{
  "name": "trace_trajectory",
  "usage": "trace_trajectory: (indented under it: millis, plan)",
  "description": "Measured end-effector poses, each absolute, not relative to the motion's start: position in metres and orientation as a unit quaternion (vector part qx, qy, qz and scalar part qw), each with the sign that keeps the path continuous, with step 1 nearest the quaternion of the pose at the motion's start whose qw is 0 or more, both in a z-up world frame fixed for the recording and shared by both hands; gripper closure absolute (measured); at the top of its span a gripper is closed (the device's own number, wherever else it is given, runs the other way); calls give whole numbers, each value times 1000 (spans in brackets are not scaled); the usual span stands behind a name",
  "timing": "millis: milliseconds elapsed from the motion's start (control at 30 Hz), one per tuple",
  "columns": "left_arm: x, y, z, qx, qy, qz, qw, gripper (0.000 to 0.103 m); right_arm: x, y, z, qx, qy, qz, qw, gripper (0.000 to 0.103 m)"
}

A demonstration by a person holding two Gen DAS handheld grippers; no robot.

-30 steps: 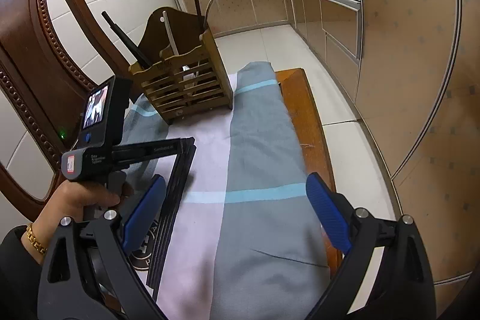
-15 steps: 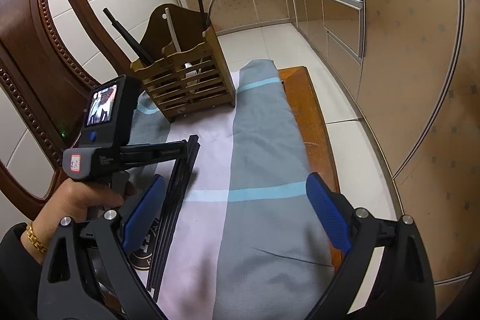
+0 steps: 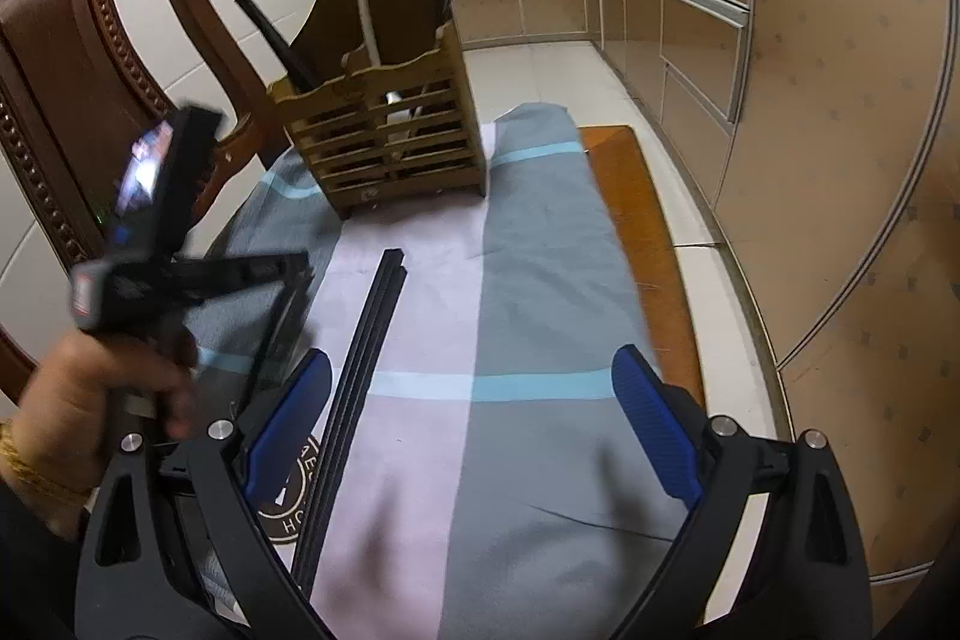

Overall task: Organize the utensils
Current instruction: 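Close the left tool on a black chopstick, then lift the chopstick with the left tool while the right tool grasps another chopstick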

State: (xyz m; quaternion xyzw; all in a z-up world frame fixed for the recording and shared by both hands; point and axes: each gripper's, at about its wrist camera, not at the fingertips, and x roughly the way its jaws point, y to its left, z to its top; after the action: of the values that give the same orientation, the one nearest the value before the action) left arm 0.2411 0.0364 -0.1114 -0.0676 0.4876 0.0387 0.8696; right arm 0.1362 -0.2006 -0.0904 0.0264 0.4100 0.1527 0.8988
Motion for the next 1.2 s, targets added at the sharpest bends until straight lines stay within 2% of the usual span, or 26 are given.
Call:
trace_trajectory:
  millis: [267,400,567,867,1067,1200]
  plan:
    - [199,39,-34,-86,415,19,905,96,173,-169,-110,8,446,148,883,11]
    - [192,38,-6,-89,398,12,913,96,196,-144,-121,-24,449,128,884,11]
    - [181,56,5,-100,378,3,921,96,224,-127,-145,-70,462,73,881,11]
    - [139,70,79,-106,294,-22,949,96,251,-121,-151,-87,466,30,880,11]
    - [128,73,94,-109,278,-22,954,96,269,-102,-156,-122,503,46,854,11]
    - [127,78,96,-116,279,-19,953,96,254,-90,-156,-150,498,53,852,11]
